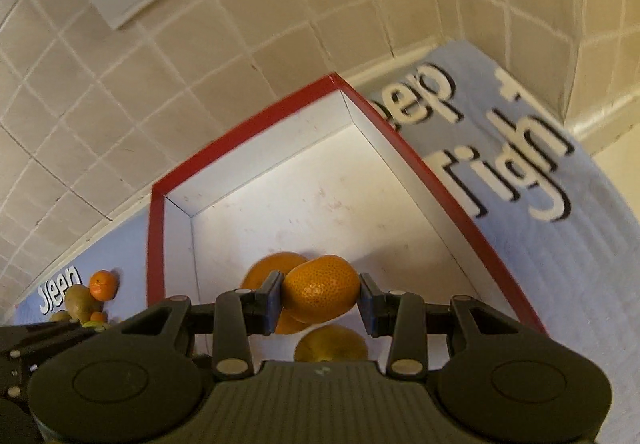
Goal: Organize fruits
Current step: 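Carry both fruits into the red-rimmed box and open both tools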
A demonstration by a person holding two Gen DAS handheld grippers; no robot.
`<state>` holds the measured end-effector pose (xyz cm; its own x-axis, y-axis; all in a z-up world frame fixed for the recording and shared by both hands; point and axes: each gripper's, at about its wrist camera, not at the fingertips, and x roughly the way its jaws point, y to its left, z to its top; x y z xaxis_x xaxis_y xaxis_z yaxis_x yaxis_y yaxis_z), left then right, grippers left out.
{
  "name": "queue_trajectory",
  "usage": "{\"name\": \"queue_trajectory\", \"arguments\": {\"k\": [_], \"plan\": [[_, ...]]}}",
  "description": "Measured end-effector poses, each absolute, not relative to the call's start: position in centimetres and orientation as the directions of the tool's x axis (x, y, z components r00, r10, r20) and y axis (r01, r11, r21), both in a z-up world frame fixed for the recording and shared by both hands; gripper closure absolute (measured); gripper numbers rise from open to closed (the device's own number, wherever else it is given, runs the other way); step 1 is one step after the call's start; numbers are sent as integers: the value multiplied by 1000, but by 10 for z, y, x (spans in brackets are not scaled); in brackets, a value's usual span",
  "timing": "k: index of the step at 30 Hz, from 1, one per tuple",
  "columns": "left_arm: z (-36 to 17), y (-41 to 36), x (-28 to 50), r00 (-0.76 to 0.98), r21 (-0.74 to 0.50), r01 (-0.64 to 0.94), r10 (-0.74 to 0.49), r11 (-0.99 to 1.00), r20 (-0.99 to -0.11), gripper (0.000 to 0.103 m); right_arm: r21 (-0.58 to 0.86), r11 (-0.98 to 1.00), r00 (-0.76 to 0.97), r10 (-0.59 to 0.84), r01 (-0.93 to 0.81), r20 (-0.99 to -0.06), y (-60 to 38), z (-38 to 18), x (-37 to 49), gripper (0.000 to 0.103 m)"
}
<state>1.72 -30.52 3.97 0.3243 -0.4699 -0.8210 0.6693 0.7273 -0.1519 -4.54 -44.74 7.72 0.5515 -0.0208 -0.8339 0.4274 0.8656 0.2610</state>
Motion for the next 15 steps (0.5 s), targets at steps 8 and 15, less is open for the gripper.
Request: {"name": "queue_trajectory", "arguments": {"k": [8, 15], "plan": [[16, -323, 14, 275, -159, 686, -456, 710, -846, 47, 314, 824, 554, 1, 471, -833, -460, 67, -51, 60], [12, -326, 17, 288, -159, 679, -459, 717, -840, 22, 345, 800, 566, 8, 491, -824, -465, 66, -55, 53]]}}
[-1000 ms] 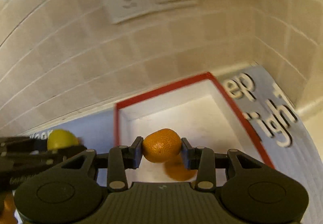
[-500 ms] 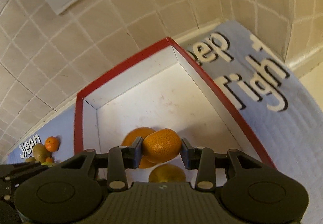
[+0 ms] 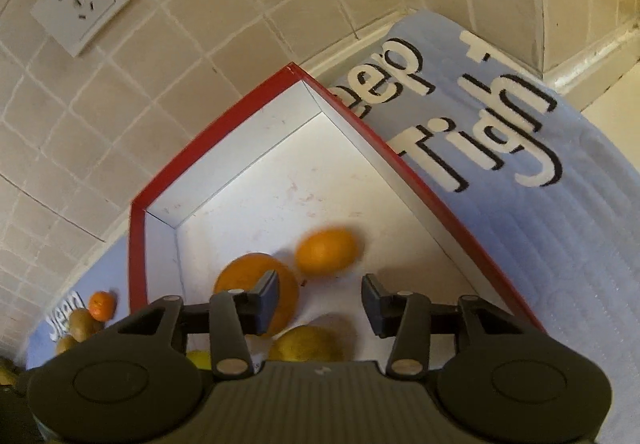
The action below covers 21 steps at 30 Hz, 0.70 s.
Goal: Organize fruits
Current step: 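Carry both fruits into the red-rimmed box and open both tools, then grasp a kiwi with the left tool while the right tool grasps a mandarin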
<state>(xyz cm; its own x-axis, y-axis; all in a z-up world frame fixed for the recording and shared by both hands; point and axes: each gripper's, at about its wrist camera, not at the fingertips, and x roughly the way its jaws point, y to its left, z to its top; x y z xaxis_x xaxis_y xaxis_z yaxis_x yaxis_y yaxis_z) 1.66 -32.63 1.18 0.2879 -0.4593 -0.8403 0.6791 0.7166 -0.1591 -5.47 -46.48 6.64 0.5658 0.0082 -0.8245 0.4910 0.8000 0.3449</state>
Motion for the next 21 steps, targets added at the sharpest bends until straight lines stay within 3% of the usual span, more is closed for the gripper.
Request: {"name": "queue_trajectory", "arguments": {"k": [4, 21], "plan": [[22, -322, 18, 299, -159, 683, -472, 713, -830, 22, 336, 798, 570, -12, 501, -822, -463, 72, -59, 41], [55, -282, 27, 389, -129, 639, -463, 758, -796, 22, 309, 840, 611, -33, 446, -791, -429, 111, -52, 36]]}}
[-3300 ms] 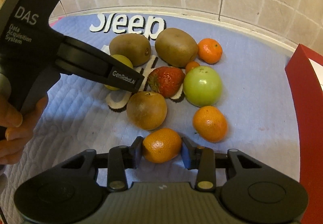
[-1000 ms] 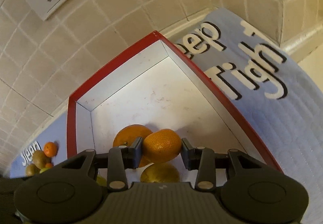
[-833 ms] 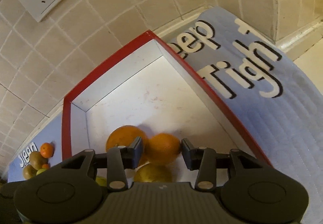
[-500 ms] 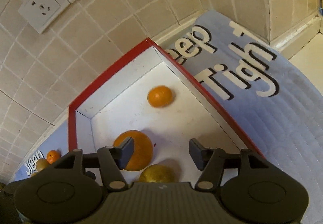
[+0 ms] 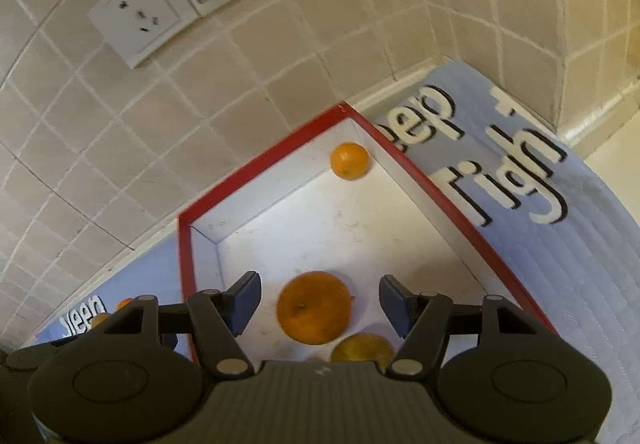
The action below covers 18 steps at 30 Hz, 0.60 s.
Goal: Organize fruits
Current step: 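Grasp a kiwi with the left tool while the right tool grasps a mandarin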
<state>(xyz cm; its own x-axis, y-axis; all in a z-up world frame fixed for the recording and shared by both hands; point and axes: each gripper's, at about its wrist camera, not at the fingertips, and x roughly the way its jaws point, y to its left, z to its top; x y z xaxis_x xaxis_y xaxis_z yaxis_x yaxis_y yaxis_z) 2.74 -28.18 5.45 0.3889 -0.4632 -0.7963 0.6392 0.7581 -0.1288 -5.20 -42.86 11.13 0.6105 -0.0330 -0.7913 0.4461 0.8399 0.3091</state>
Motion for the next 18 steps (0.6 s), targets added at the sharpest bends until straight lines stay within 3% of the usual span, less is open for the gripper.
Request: {"name": "queue_trajectory", "arguments": {"k": [18], "plan": [[75, -168, 53, 517, -131, 477, -398, 869, -758, 22, 273, 908, 632, 12, 317, -775, -342, 137, -18, 35]]}}
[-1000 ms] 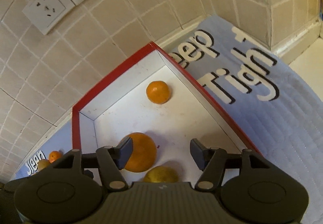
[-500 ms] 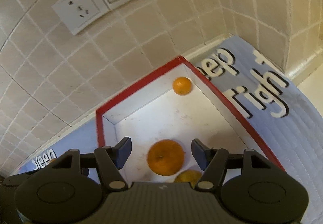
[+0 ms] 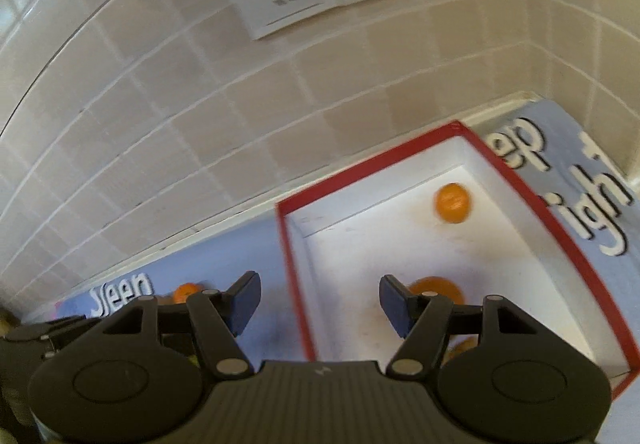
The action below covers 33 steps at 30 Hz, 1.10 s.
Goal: Organize fruits
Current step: 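Grasp a kiwi with the left tool while the right tool grasps a mandarin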
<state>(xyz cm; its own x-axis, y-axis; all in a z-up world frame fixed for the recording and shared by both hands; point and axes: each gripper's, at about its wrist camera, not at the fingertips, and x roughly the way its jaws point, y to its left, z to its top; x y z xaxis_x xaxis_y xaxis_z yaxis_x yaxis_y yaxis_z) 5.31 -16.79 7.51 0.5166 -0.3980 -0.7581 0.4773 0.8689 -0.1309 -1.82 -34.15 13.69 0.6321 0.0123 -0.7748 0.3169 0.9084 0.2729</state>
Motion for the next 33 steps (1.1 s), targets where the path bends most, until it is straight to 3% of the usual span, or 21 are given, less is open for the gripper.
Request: {"name": "queue_trajectory", "arguments": {"k": [20, 33], "plan": [[53, 3, 103, 566, -152, 105, -185, 983, -804, 22, 214, 974, 519, 146, 73, -842, -204, 94, 17, 35], [6, 7, 125, 502, -185, 89, -204, 979, -840, 22, 104, 994, 422, 105, -24, -900, -167, 36, 24, 37]]}}
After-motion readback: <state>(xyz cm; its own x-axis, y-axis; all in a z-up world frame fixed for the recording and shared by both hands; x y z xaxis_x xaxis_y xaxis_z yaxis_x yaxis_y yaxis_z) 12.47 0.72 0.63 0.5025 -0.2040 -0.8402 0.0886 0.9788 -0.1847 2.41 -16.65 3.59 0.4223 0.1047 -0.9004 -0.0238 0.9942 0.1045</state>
